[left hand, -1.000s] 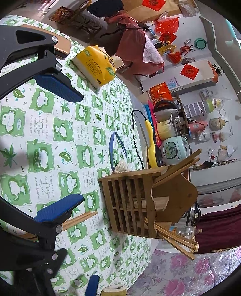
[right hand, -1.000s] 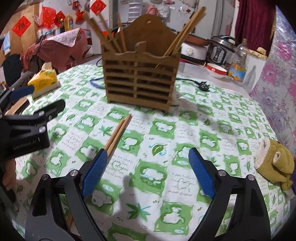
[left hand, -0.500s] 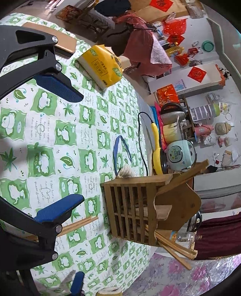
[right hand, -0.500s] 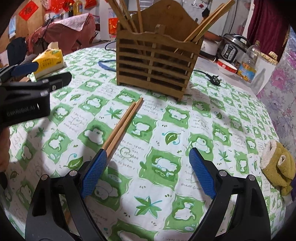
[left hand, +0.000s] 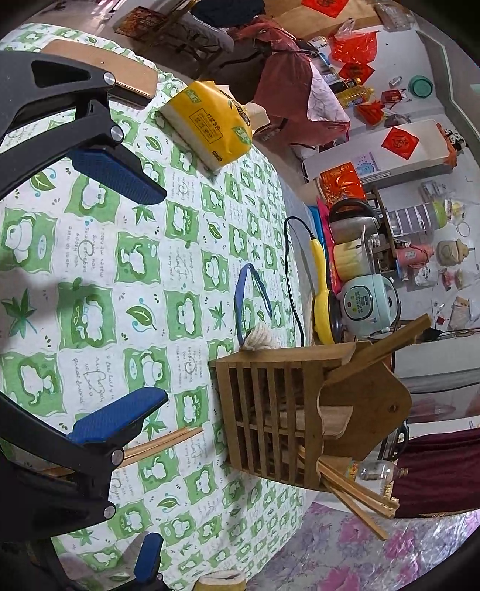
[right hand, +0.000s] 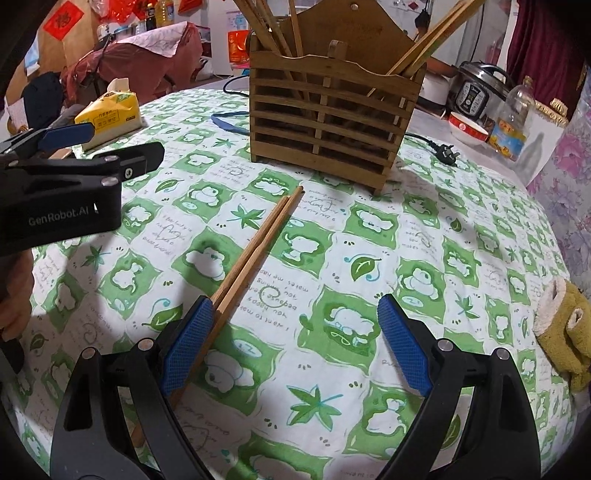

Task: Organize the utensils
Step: 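Position the open left tool over one chopstick while the right tool aligns over another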

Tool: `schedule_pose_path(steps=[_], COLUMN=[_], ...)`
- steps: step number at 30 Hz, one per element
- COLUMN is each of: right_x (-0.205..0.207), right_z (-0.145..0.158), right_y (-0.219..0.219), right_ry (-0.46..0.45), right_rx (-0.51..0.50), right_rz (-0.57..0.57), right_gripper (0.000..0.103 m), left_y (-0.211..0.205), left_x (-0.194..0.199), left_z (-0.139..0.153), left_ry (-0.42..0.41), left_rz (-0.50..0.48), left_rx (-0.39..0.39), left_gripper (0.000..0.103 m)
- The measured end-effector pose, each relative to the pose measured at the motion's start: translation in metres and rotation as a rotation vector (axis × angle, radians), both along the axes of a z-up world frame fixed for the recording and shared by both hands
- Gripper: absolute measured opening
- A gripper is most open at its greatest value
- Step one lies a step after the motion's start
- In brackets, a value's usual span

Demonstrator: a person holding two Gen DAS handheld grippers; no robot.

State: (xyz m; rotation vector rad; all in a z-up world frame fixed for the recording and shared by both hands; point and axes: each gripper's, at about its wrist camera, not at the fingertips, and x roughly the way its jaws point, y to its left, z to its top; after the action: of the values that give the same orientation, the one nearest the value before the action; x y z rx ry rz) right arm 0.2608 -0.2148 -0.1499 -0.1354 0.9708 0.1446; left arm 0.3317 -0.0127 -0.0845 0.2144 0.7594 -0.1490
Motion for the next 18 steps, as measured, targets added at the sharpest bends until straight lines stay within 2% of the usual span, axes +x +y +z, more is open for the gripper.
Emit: schedule_pose_path(steps=[3,5,7,8,11,14,18], right_x=[0.002,0.004,0.006,0.007,0.008,0.007,0.008], right_z=[-0.003,-0.002,0.004,0.008,0.015,0.019,0.021], right_y=[-0.001,-0.003,-0.017,-0.026,-0.049,-0.056,-0.065], right_ry=[0.023,0.022,-0.025,-0.045,-0.033,-0.049,-0.059], right_rx=[0.017,-0.034,-0.121,-0.121,0.0,0.026,0.065], right_rz=[0.006,-0.001,-0.099,-0.137,-0.175,-0.2,-0.237], right_gripper=[0.089,0.089,0.089,0.089,0.089,0.089,0.089], left_y=[-0.001,-0.001,-0.001,0.0,-0.001,-0.005,-0.014], left_x=[-0.001,-0.001,0.0,0.0,-0.001,-0.004,-0.014], left_z=[-0.001,-0.002,-0.003,-0.003,-0.003,-0.004,-0.006], left_ry=[-0.002,-0.002,0.003,0.009,0.011,0.013,0.064], left_rz=[-0.003,-0.002,-0.001,-0.003,-0.016,-0.045,-0.159], left_rx=[0.009,0.016,0.02,0.015,0.013,0.02,-0.018], left_gripper=[0.097,0.097,0.097,0.097,0.097,0.097,0.097])
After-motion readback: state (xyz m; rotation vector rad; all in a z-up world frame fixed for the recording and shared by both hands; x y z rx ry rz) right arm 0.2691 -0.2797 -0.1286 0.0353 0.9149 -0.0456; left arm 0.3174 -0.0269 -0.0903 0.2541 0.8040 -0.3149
